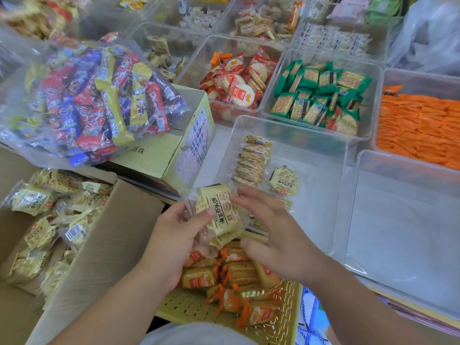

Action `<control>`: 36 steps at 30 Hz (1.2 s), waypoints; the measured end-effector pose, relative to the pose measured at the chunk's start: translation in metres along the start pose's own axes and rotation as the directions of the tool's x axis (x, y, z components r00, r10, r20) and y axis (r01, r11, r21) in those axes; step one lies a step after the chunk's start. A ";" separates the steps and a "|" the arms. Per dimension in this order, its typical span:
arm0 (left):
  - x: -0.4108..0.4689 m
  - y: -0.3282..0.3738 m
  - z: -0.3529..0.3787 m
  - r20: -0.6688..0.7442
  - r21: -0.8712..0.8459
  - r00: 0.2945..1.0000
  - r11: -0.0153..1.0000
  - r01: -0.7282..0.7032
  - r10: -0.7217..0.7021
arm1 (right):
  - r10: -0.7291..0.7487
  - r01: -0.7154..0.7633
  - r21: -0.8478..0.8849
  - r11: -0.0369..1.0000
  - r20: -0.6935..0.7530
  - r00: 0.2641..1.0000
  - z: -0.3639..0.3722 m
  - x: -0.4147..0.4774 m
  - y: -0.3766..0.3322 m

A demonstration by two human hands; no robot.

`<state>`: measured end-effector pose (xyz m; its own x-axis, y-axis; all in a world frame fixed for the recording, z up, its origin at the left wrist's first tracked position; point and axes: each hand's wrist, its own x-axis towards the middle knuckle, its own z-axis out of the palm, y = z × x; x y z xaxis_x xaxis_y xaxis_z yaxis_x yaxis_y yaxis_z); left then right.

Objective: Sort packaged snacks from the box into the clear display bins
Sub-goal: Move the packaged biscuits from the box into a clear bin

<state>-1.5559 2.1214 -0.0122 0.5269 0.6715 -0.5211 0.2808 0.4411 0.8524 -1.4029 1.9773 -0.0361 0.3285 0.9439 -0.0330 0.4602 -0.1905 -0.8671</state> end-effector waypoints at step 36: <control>0.030 -0.029 -0.013 -0.044 -0.065 0.999 0.998 -0.015 0.012 | 0.576 -0.497 -0.316 0.808 0.247 0.780 -0.036 0.074 0.153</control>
<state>-1.5581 2.1366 -0.0533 0.4946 0.7024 -0.5119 0.2199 0.4687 0.8556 -1.2787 2.0084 -0.1536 0.3176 0.6927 -0.6475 0.4696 -0.7081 -0.5272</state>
